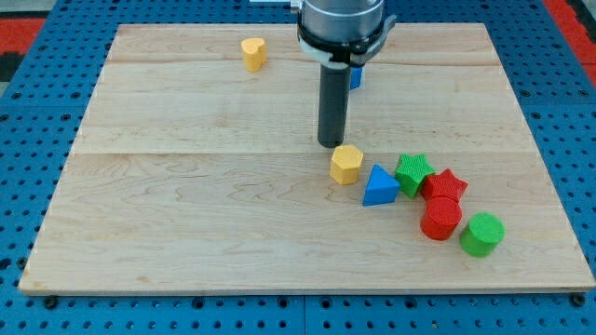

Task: Move the blue cube closer to the green star

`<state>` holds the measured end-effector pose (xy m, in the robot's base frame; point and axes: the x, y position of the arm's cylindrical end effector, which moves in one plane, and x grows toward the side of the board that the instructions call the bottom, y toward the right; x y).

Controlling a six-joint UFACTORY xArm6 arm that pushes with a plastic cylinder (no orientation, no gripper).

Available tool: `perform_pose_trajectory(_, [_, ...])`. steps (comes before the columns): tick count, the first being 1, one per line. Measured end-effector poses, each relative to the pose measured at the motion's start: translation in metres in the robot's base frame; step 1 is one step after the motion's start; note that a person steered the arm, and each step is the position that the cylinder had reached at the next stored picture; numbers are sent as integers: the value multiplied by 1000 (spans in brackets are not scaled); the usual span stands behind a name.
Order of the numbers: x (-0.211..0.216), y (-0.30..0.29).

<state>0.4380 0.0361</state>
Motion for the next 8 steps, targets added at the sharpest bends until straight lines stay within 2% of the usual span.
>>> perform_pose_trajectory(1, [37, 0])
perform_pose_trajectory(2, [52, 25])
perform_pose_trajectory(3, [7, 23])
perform_pose_trajectory(5, [-77, 95])
perform_pose_trajectory(6, [-146, 95])
perform_pose_trajectory(7, [-175, 56])
perform_pose_trajectory(8, [-91, 33])
